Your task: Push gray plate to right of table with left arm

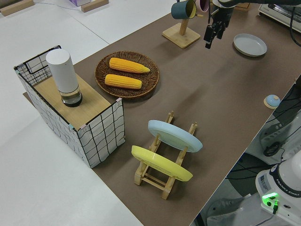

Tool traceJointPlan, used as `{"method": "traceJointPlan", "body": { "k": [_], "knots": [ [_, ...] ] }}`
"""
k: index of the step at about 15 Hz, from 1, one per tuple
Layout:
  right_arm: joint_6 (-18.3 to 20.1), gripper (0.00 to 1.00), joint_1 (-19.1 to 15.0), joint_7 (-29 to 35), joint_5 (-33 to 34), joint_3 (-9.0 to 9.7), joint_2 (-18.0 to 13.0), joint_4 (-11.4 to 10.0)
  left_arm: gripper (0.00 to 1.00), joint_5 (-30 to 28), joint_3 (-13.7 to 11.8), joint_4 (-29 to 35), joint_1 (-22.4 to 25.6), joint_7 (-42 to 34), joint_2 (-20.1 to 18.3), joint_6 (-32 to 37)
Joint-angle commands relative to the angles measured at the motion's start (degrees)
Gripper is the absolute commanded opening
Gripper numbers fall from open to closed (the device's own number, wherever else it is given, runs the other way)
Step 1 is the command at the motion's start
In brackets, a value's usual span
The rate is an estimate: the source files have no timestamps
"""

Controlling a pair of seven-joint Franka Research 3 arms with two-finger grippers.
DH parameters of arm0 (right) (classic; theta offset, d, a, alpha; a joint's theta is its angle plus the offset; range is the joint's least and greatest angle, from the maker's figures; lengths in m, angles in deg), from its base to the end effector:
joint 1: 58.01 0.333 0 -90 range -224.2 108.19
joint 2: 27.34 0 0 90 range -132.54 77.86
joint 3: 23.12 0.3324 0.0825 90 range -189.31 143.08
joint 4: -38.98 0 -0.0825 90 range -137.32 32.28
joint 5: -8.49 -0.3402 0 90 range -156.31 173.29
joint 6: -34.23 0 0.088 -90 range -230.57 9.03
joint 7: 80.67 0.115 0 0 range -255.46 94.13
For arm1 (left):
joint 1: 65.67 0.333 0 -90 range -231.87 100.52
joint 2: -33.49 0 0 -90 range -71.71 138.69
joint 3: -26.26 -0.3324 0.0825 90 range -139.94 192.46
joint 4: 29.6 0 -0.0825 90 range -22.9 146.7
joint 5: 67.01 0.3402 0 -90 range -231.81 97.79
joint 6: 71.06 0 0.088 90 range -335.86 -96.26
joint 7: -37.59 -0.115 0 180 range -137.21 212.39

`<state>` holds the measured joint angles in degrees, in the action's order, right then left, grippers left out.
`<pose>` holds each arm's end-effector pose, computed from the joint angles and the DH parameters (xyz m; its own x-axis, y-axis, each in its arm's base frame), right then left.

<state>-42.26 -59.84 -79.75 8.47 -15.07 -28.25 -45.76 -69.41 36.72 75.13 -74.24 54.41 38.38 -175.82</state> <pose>0.4763 0.0527 0.6599 0.9876 0.0913 -0.1279 0.0925 -0.9957 0.0039 0.5068 -0.1757 0.4995 0.9950 -0.0274 -0.0960 -0.0248 -0.9993 0.0284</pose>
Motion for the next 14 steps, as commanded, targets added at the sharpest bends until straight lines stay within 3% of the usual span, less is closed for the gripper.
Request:
{"method": "traceJointPlan", "body": {
  "k": [1, 5, 12, 14],
  "knots": [
    [0.9, 0.983, -1.1, 0.7, -0.2, 0.92, -0.1, 0.5, 0.99, 0.0, 0.3, -7.2, 5.4, -8.1, -0.1, 7.6],
    [0.9, 0.983, -1.2, 0.7, -0.2, 0.92, -0.1, 0.5, 0.99, 0.2, -1.9, -10.6, 9.1, -16.6, -0.2, 10.5],
    [0.9, 0.983, -1.1, 0.7, -0.2, 0.92, -0.1, 0.5, 0.99, 2.0, -9.5, -14.4, 9.3, -29.3, -0.2, 13.0],
    [0.9, 0.983, -1.1, 0.7, -0.2, 0.92, -0.1, 0.5, 0.99, 2.0, -10.6, -15.9, 9.2, -30.9, -0.2, 13.0]
  ]
}}
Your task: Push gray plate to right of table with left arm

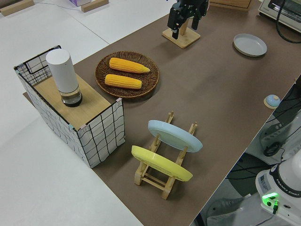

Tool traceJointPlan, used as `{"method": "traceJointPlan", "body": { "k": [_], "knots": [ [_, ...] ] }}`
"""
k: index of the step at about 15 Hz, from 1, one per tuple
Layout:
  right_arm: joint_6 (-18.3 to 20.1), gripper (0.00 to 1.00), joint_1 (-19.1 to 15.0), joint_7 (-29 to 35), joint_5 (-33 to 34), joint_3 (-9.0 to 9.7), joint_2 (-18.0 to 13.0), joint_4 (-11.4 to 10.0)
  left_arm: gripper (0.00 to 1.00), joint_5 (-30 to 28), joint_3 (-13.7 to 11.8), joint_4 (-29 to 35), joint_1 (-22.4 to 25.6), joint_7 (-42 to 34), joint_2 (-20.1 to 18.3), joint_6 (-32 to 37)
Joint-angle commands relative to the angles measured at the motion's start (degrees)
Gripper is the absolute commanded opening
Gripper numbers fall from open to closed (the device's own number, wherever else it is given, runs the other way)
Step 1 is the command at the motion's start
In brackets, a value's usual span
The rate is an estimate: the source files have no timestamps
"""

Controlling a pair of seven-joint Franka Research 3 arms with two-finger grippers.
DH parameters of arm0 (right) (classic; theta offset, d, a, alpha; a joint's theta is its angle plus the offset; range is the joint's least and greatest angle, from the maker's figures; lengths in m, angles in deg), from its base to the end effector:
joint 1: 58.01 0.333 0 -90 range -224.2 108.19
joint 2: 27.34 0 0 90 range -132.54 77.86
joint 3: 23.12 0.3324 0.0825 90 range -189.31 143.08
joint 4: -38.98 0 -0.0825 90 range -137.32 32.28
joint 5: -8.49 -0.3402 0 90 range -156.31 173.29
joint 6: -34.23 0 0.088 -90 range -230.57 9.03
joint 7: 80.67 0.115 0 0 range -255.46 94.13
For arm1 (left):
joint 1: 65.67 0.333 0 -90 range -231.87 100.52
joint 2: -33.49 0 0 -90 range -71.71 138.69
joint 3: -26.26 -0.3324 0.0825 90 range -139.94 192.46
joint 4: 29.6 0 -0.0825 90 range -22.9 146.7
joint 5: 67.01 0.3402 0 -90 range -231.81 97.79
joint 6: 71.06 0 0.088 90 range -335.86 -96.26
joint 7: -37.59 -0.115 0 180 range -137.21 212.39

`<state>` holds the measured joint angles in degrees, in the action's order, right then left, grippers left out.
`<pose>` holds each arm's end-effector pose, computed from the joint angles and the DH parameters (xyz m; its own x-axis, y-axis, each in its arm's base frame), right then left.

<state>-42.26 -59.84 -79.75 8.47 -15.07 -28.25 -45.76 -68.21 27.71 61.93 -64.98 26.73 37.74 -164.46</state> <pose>0.4763 0.0527 0.6599 0.9876 0.0913 -0.1279 0.0925 -0.9957 0.0039 0.5368 -0.0089 0.5877 0.9791 -0.2002 -0.0365 -0.1991 -0.9795 0.0301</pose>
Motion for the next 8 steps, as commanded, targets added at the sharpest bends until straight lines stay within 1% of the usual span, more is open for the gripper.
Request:
{"method": "traceJointPlan", "body": {
  "k": [1, 3, 4, 5, 8],
  "knots": [
    [0.9, 0.983, -1.2, 0.7, -0.2, 0.92, -0.1, 0.5, 0.99, 0.8, -1.6, -3.2, 0.0, -3.5, 0.3, 1.6],
    [0.9, 0.983, -1.2, 0.7, -0.2, 0.92, -0.1, 0.5, 0.99, 0.8, -2.2, -3.6, 0.1, -3.9, 0.3, 1.7],
    [0.9, 0.983, -1.1, 0.7, -0.2, 0.92, -0.1, 0.5, 0.99, 0.8, -3.5, -3.8, 0.0, -4.2, 0.3, 1.7],
    [0.9, 0.983, -1.2, 0.7, -0.2, 0.92, -0.1, 0.5, 0.99, 0.3, -4.3, -4.0, -0.1, -4.4, 0.3, 1.6],
    [0.9, 0.983, -1.2, 0.7, -0.2, 0.92, -0.1, 0.5, 0.99, 0.5, -4.5, -4.2, -0.1, -4.3, 0.4, 1.6]
  ]
}}
